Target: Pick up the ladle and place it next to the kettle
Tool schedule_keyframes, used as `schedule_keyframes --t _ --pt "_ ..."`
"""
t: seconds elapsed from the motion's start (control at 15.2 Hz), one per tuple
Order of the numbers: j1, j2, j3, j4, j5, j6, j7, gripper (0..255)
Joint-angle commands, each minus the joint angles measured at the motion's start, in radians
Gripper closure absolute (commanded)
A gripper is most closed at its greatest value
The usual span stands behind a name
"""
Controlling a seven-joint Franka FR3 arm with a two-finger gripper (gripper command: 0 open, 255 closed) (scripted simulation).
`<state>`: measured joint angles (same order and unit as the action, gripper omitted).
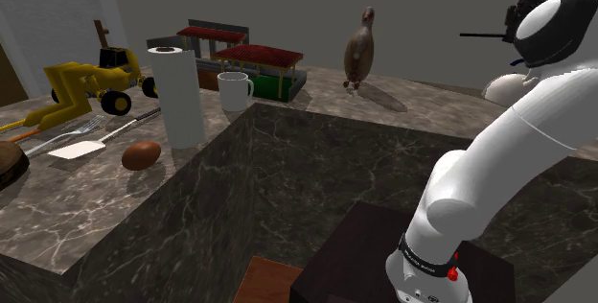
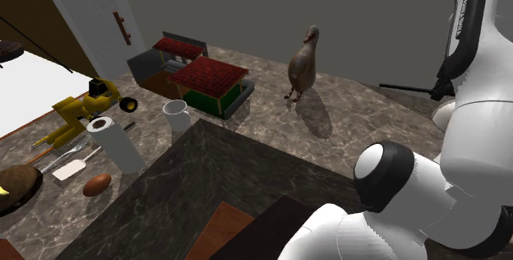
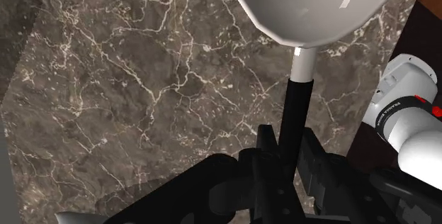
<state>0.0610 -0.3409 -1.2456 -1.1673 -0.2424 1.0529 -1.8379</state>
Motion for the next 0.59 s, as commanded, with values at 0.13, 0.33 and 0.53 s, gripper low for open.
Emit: schedule_keyframes --t 0.13,0.33,0.53 --pt "0.201 -0.012 -0.267 0.137 -0.046 -0.048 -0.113 255" --pt "0.252 -0.045 -0.317 0.168 -0.088 -0.056 -0.141 255" --pt "0.099 -0.028 -0.219 0.047 -0.054 0.016 -0.149 255"
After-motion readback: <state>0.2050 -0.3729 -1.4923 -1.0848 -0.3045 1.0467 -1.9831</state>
